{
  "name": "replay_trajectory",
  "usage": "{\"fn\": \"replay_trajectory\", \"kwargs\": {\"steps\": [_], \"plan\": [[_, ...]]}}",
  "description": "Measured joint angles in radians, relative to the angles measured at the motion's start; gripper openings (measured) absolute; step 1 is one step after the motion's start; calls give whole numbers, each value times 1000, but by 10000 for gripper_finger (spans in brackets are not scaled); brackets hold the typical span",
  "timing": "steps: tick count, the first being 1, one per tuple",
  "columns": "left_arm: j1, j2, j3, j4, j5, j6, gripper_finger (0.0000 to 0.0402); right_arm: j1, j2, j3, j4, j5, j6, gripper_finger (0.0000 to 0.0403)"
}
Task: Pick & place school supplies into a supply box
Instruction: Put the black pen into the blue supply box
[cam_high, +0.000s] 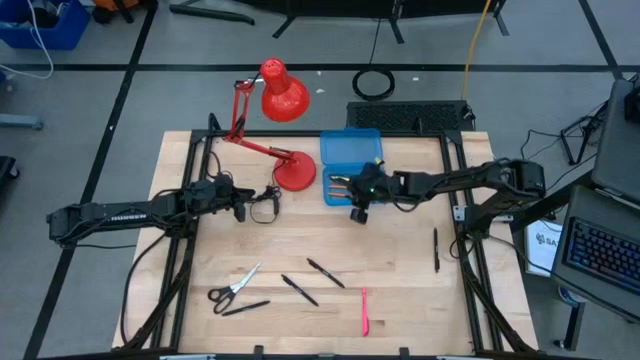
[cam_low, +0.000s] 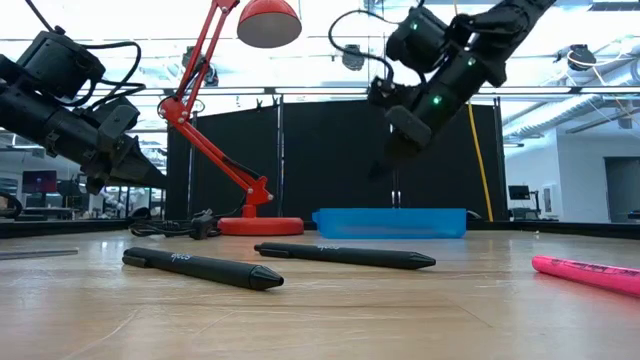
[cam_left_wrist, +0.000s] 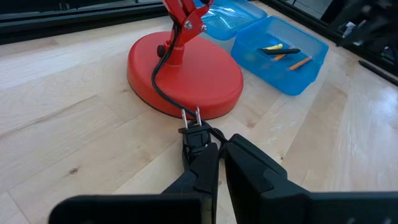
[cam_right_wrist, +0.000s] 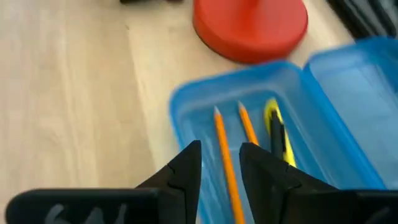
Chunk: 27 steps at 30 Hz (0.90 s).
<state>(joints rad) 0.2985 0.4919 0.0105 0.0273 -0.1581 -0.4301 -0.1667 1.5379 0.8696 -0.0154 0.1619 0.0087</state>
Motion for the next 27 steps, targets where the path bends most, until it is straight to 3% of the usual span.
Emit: {"fn": "replay_trajectory", "kwargs": {"steps": [17,23,27], "plan": [[0,0,0,0,0,-1,31,279,0,0,294,128,4,89],[0,0,0,0,-1,-1,31,372,-1,0,352,133,6,89],[0,0,0,0,-1,-3,31,434,-1,0,369,200,29,89]]}}
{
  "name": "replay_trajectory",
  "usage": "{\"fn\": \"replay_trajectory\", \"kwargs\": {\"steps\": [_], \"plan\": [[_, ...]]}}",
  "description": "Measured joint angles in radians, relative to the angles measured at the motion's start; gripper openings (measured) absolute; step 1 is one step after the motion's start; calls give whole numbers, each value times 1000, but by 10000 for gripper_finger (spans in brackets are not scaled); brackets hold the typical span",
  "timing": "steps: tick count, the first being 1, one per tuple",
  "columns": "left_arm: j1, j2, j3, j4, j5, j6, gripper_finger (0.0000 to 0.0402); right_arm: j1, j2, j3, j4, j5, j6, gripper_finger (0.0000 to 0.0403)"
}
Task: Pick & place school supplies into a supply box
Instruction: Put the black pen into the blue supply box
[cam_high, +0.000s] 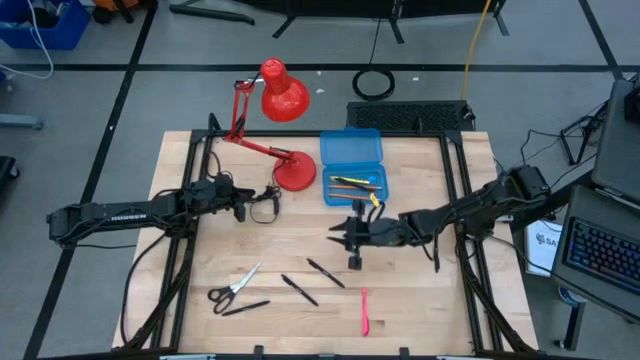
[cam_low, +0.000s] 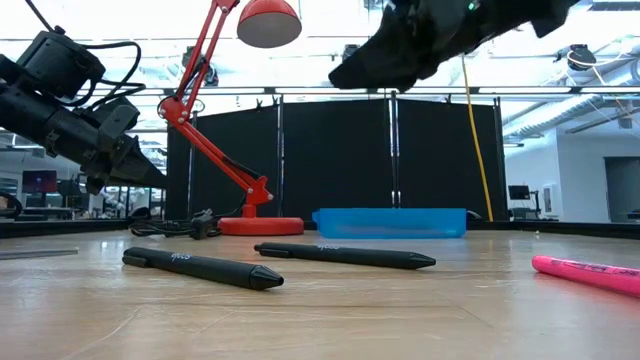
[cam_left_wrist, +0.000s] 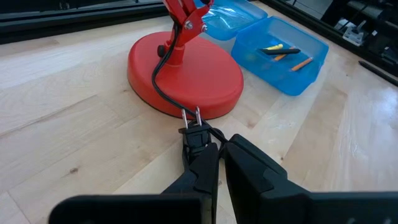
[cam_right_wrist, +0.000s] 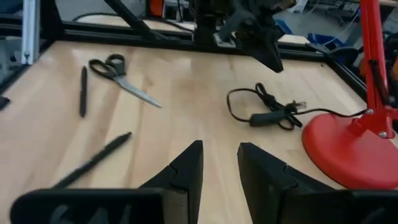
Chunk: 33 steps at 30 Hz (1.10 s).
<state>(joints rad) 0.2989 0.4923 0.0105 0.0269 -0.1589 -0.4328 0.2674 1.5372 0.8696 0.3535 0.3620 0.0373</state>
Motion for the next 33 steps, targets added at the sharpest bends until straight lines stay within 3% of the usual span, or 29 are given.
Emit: {"fn": "replay_trajectory", "kwargs": {"steps": [7,18,26,33], "plan": [[0,0,0,0,0,-3,31,76,0,0,52,8,40,89],[0,0,0,0,0,-3,31,108,0,0,-15,1,148,89],[0,0,0,0,0,2,31,106,0,77,-261,-1,287,89],[0,0,0,0,0,2,31,108,38,130,-273,-81,358,89]]}}
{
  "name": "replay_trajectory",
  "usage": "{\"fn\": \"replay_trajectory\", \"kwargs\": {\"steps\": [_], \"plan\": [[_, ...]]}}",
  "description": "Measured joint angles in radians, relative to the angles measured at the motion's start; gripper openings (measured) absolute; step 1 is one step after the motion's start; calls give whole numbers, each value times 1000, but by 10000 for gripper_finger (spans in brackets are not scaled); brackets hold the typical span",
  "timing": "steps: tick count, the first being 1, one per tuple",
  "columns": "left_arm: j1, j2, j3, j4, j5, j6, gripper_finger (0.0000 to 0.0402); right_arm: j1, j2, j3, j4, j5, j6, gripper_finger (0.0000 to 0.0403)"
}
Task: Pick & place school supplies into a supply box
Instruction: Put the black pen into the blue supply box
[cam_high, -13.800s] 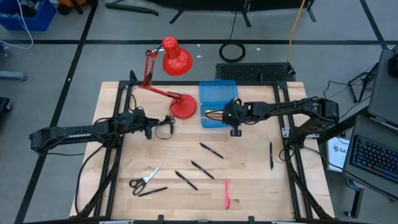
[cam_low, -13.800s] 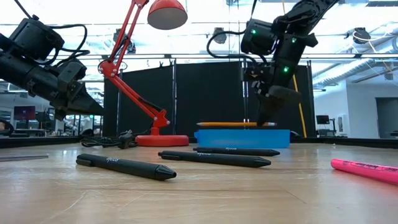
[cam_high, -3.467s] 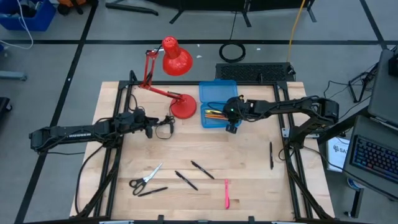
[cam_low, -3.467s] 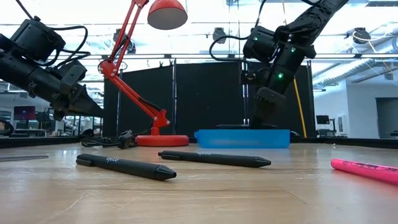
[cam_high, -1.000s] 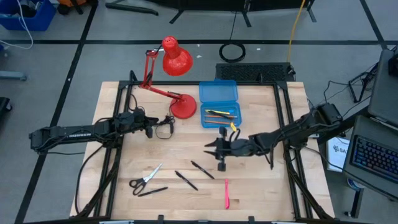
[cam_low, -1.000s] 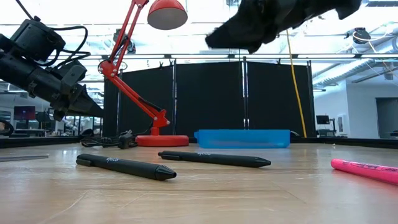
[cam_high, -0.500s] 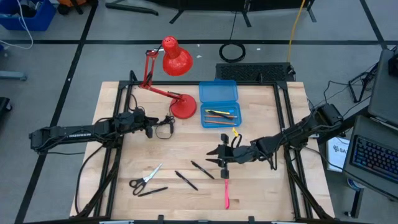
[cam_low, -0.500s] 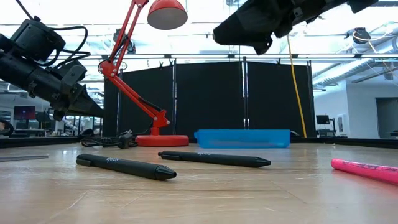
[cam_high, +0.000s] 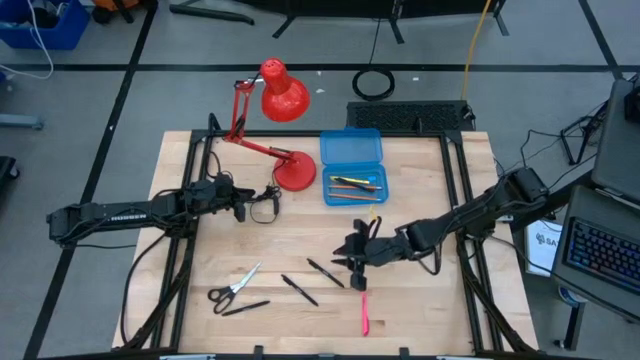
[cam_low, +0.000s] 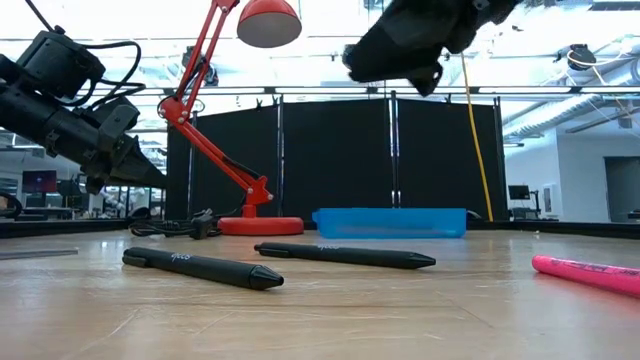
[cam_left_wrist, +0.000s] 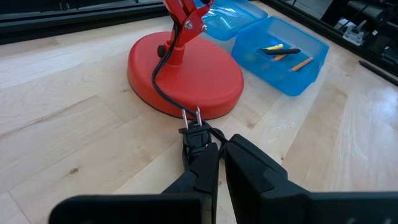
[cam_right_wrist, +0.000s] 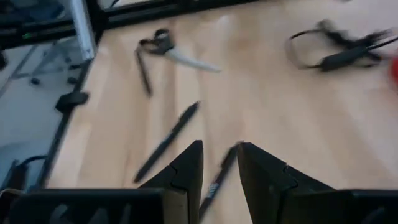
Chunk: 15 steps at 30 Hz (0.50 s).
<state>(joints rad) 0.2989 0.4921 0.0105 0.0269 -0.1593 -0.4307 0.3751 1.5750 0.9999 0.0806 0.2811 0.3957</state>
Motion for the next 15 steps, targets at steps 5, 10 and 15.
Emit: {"fn": "replay_trajectory", "kwargs": {"steps": [5,10,15], "plan": [[0,7,0,0,0,-2,31,0,135,126,-42,-97,-22,89],[0,21,0,0,-1,-6,31,-1,275,341,-313,-102,5,89],[0,36,0,2,-1,-1,31,9,387,502,-493,-109,46,89]]}}
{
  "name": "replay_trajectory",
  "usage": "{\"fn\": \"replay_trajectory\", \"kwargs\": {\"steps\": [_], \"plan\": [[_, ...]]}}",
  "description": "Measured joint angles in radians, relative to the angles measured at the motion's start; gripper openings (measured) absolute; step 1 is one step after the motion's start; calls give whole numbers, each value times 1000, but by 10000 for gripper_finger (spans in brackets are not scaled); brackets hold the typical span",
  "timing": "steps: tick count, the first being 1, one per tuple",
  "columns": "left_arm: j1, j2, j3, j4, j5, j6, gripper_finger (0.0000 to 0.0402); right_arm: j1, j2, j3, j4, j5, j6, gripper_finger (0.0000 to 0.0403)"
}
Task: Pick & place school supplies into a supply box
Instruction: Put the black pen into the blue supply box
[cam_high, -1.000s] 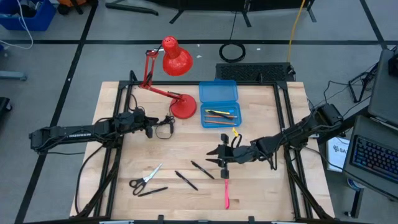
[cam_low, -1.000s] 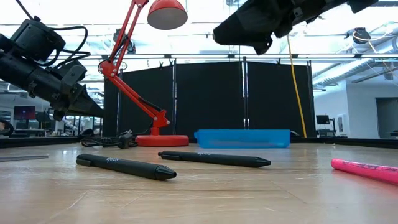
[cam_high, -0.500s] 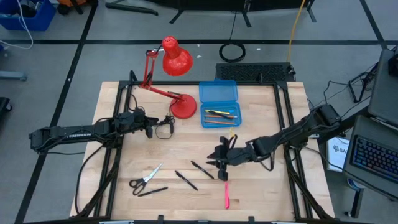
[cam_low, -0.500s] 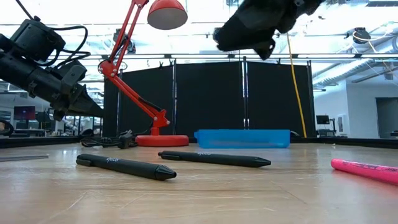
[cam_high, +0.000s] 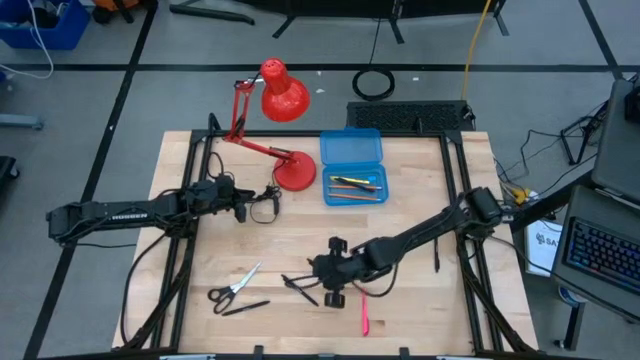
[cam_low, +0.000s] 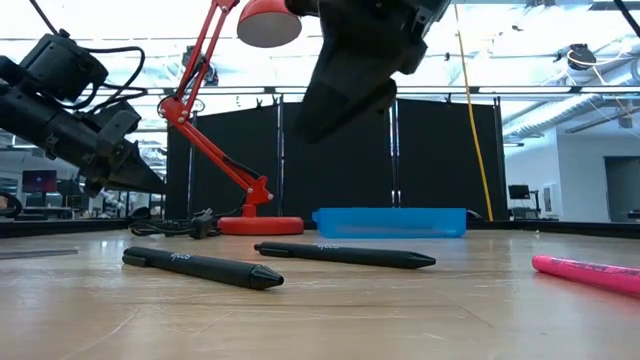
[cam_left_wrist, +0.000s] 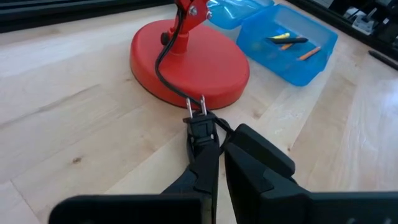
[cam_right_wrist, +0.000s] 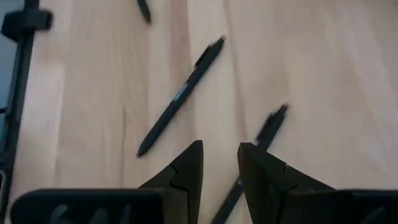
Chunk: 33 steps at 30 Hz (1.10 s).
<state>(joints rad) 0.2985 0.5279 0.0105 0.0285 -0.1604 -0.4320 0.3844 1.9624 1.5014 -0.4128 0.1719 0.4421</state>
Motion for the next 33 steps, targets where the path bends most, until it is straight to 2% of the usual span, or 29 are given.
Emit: {"fn": "replay_trajectory", "kwargs": {"steps": [9,18,22,27,33], "plan": [[0,18,0,14,-1,-1,31,-4,21,33,-149,-16,82,89],[0,31,0,23,-2,-3,31,-8,21,-21,-138,-98,221,89],[0,31,0,24,-7,-3,31,-7,21,-31,-136,-102,212,89],[0,31,0,25,-8,-3,31,-4,21,-31,-66,-173,211,89],[0,31,0,25,-8,-3,31,-2,21,-31,-61,-151,209,89]]}}
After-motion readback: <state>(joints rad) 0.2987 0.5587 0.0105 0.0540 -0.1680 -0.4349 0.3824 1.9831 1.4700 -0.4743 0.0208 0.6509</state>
